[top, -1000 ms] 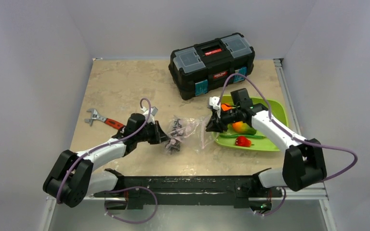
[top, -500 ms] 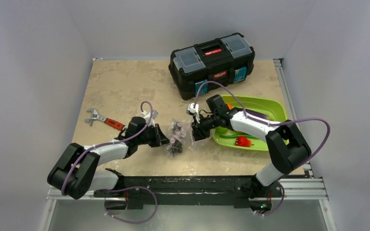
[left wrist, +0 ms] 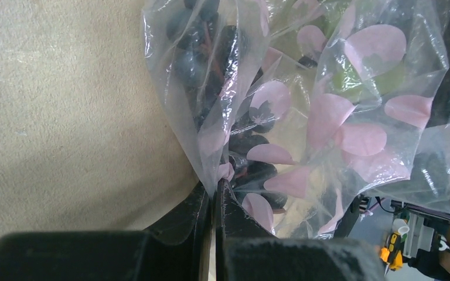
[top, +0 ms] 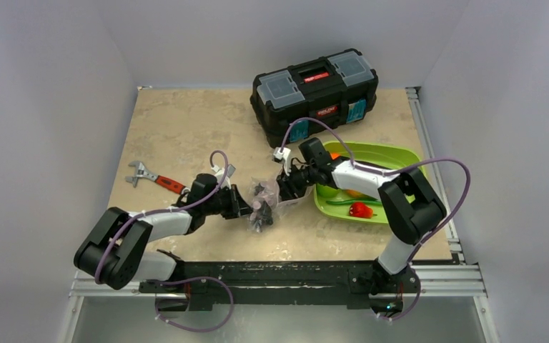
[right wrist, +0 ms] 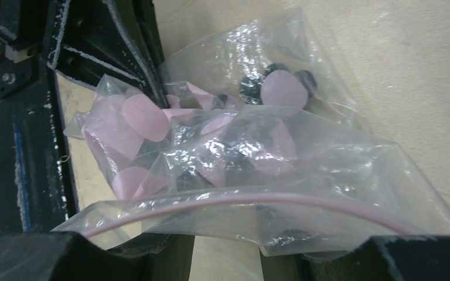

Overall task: Open the zip-top bag and remove the fake food
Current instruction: Pick up the fake fruit from the zipper food storage bag.

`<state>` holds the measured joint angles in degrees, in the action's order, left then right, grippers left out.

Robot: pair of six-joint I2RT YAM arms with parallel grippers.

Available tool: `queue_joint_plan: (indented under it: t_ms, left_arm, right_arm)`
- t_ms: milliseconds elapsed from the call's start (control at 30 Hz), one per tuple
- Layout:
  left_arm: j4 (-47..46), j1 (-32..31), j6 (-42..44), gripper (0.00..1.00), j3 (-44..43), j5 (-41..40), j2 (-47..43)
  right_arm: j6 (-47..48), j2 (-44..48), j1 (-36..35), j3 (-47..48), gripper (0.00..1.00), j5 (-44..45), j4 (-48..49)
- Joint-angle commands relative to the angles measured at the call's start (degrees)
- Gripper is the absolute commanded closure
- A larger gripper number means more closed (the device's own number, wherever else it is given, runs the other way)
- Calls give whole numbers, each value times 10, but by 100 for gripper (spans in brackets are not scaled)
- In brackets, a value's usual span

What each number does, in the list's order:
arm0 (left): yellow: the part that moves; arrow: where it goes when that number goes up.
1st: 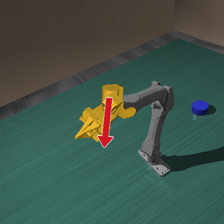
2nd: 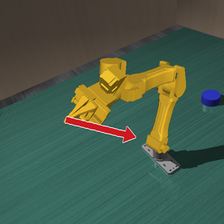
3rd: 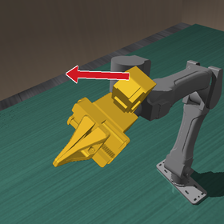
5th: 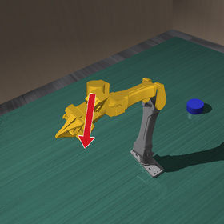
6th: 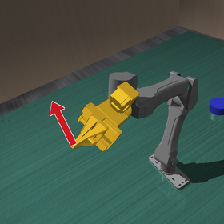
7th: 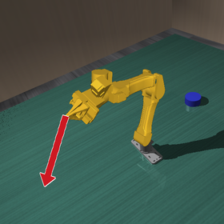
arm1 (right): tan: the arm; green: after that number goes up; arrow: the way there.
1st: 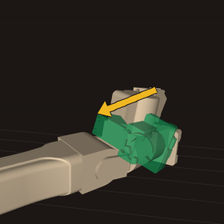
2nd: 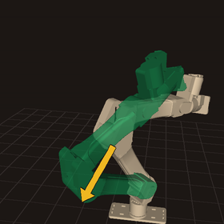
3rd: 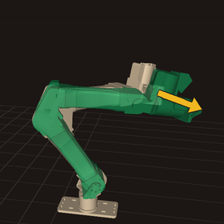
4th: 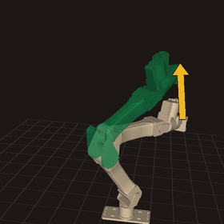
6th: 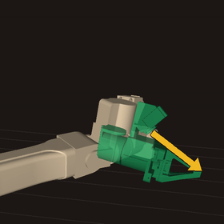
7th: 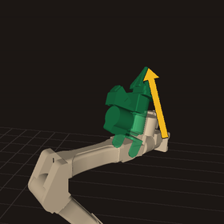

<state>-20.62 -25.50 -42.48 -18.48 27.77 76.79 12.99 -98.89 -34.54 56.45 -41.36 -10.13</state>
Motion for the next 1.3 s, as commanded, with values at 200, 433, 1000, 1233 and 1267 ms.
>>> queue_joint_plan:
  t_ms: [200, 433, 1000, 1233, 1267]
  left_arm:
    - [-15, 4, 19, 100, 2, -9, 12]
    - [-33, 4, 17, 100, 0, 5, 31]
    - [-76, 3, 6, 100, -2, 19, 66]
    - [-84, 3, 6, 100, 1, 25, 77]
    - [-86, 3, 6, 100, 0, 25, 78]
  right_arm:
    - [-27, 91, 33, -27, 66, 153, 86]
    - [-25, 28, 1, -7, 82, 163, 74]
    - [7, -36, -53, 28, 74, -20, 12]
    - [-39, -23, -51, 21, 46, -3, 44]
    - [-44, -20, -51, 20, 43, -5, 47]
